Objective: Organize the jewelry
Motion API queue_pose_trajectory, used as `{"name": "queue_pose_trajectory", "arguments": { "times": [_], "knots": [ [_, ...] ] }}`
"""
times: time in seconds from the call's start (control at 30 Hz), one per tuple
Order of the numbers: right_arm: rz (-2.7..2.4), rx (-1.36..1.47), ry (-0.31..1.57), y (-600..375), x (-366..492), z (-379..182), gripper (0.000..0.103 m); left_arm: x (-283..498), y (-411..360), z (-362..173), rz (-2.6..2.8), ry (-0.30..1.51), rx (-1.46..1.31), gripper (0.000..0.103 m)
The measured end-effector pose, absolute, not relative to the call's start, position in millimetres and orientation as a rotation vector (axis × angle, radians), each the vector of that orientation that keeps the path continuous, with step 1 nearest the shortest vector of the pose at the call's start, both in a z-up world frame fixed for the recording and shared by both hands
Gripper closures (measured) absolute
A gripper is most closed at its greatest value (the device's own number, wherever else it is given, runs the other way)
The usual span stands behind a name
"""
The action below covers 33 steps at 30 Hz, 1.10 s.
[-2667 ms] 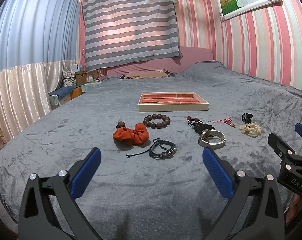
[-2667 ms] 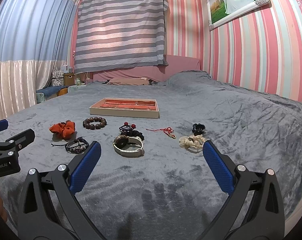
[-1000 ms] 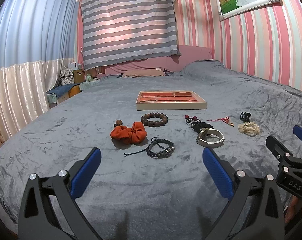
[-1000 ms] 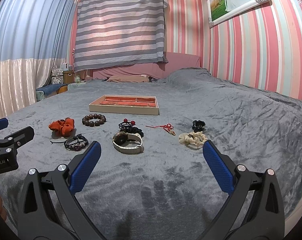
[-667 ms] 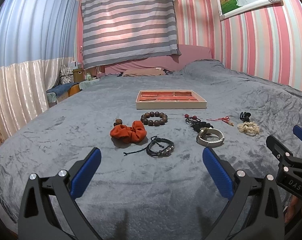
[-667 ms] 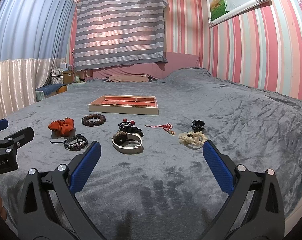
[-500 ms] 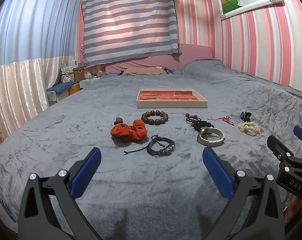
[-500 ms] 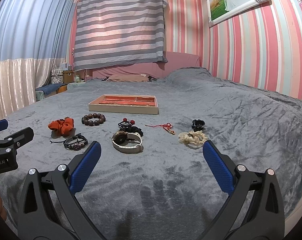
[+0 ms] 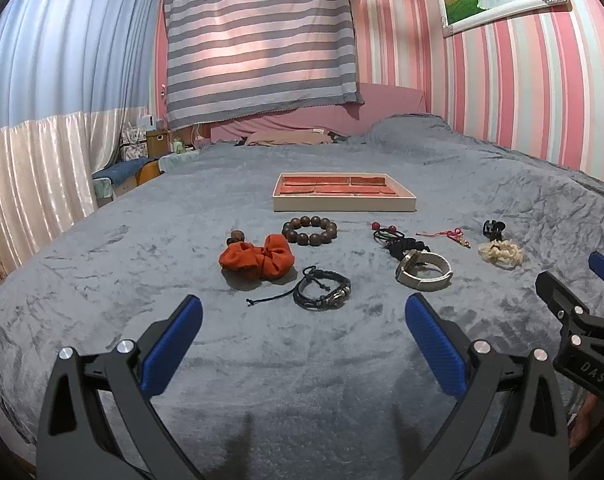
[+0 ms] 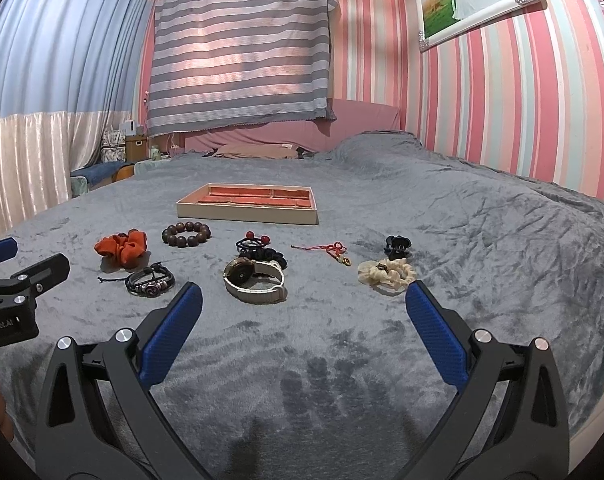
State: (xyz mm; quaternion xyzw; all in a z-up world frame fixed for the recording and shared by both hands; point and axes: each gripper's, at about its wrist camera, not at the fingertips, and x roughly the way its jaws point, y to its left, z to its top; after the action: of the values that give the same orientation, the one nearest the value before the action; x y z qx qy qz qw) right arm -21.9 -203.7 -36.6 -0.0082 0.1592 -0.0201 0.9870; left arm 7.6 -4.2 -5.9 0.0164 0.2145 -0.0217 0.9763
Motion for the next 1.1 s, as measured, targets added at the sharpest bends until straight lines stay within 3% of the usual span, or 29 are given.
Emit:
{"name": "queue_pose_trajectory", "arguments": {
  "times": [0.47, 0.93, 1.1],
  "knots": [
    [-0.038, -0.038, 0.350, -214.2, 7.9, -25.4, 0.004, 42.6, -12.4, -2.3, -0.061, 0.446, 0.035, 0.004],
    [-0.070, -0.058, 0.499, -283.2, 105.9, -39.8, 0.004, 123.9, -39.1, -27.3, -0.105, 0.566, 0.055, 0.004],
    [-0.049, -0.058, 0.575, -298.8, 140.2, -55.5, 0.020, 137.6, -45.6, -39.6, -0.110, 0.602, 0.088, 0.005]
  ]
}}
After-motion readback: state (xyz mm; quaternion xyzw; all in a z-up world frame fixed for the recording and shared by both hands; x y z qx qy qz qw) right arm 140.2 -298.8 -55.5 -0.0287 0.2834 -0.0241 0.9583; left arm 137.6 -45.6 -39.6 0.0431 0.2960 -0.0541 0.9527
